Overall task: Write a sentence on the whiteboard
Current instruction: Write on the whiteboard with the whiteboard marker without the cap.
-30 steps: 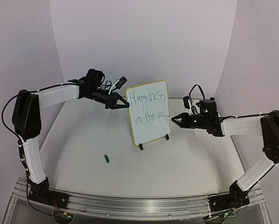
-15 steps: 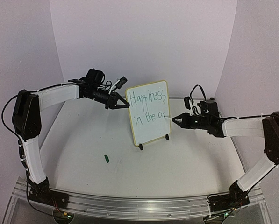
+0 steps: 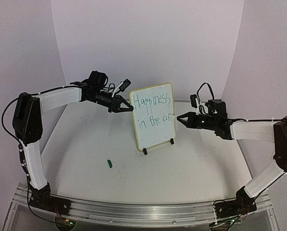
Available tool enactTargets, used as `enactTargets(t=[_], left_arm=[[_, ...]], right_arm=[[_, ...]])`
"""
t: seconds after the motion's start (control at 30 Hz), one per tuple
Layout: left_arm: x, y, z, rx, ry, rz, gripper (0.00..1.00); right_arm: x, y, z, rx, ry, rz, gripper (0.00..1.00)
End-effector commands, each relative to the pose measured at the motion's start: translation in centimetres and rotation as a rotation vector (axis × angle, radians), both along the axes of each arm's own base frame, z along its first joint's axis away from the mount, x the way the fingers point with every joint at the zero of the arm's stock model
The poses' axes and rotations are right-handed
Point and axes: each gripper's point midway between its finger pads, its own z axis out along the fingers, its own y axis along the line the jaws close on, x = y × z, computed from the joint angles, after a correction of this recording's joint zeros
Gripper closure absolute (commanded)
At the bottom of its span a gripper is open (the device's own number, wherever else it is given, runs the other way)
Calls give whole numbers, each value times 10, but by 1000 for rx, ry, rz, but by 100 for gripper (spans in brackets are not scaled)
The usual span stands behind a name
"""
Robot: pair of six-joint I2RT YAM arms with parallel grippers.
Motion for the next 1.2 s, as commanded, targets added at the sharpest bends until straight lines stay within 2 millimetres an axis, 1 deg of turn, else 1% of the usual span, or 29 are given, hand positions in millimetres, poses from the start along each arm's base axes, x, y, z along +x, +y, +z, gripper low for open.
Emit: enactTargets(t=[0.0, 0.7, 0.9, 1.0, 1.17], left_arm=[[-22, -5, -25, 85, 100, -21, 100], [-22, -5, -27, 89, 104, -20, 100], [-22, -5, -27, 89, 101, -21, 100], [-22, -5, -27, 90, 103, -20, 100], [-22, -5, -26, 89, 100, -21, 100]], right_arm=[[11, 6, 19, 25, -55, 5, 100], [21, 6, 10, 11, -46, -18, 100], [21, 5, 11, 11, -49, -22, 100], [18, 5, 15, 17, -53, -18, 100], [5, -1, 25, 30, -70, -20, 100]])
